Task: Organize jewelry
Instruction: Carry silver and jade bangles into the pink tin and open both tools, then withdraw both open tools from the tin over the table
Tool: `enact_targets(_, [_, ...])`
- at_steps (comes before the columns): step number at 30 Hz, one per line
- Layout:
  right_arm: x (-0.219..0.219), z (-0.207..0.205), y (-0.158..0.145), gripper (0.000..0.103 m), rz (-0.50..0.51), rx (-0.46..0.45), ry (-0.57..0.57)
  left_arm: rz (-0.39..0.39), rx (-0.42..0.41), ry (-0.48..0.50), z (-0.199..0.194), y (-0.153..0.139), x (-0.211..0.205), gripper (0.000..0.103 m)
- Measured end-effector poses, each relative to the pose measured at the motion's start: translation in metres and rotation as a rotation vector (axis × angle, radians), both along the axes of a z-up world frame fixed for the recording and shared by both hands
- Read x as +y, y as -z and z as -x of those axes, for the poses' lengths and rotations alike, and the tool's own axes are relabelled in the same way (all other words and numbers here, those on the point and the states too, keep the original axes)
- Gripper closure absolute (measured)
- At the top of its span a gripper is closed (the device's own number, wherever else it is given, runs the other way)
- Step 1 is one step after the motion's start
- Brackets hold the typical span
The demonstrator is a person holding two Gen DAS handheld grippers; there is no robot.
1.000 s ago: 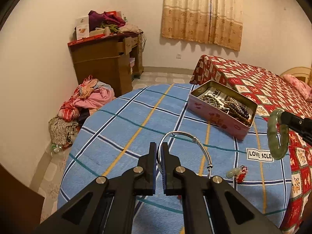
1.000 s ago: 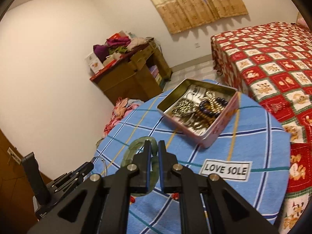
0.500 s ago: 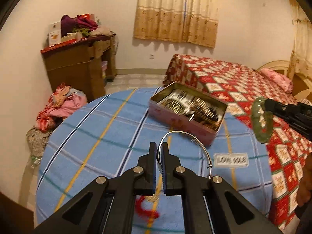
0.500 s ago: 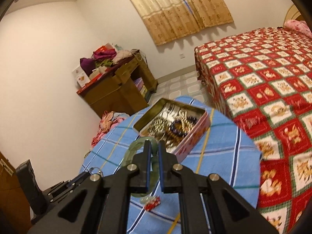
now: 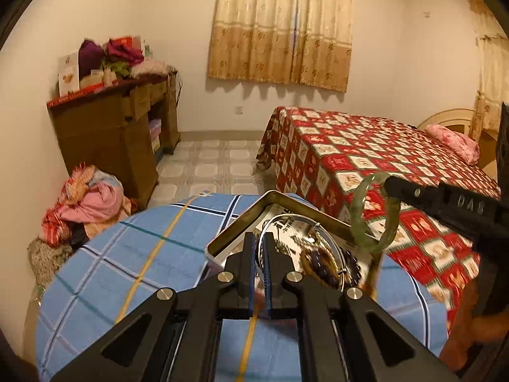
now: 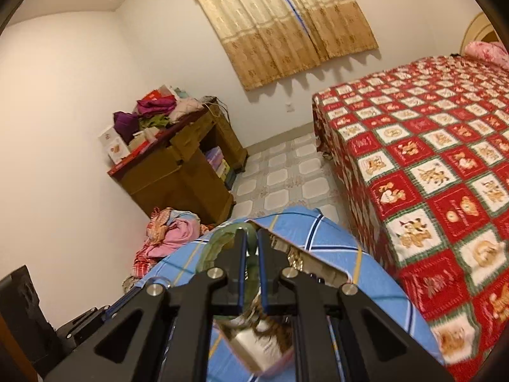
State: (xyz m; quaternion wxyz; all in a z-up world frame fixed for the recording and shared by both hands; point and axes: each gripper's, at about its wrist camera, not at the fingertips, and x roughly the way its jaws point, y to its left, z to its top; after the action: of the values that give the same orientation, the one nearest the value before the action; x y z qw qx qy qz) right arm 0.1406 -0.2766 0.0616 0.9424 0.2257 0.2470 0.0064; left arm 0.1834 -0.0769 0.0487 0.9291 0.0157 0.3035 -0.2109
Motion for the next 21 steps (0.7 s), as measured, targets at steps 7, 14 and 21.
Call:
enact_targets(7, [-0.003, -0.061, 0.044, 0.093, 0.034, 0.134, -0.042, -0.062, 0.109, -0.033, -0.049, 0.047, -0.03, 0.1])
enact_targets(14, [-0.001, -0.088, 0.067, 0.093, 0.035, 0.231, -0.085, -0.129, 0.157, -0.058, -0.066, 0.071, -0.037, 0.1])
enact_targets(21, [-0.003, -0.077, 0.059, 0.088, 0.007, 0.216, -0.1, -0.165, 0.15, -0.078, -0.067, 0.064, -0.039, 0.097])
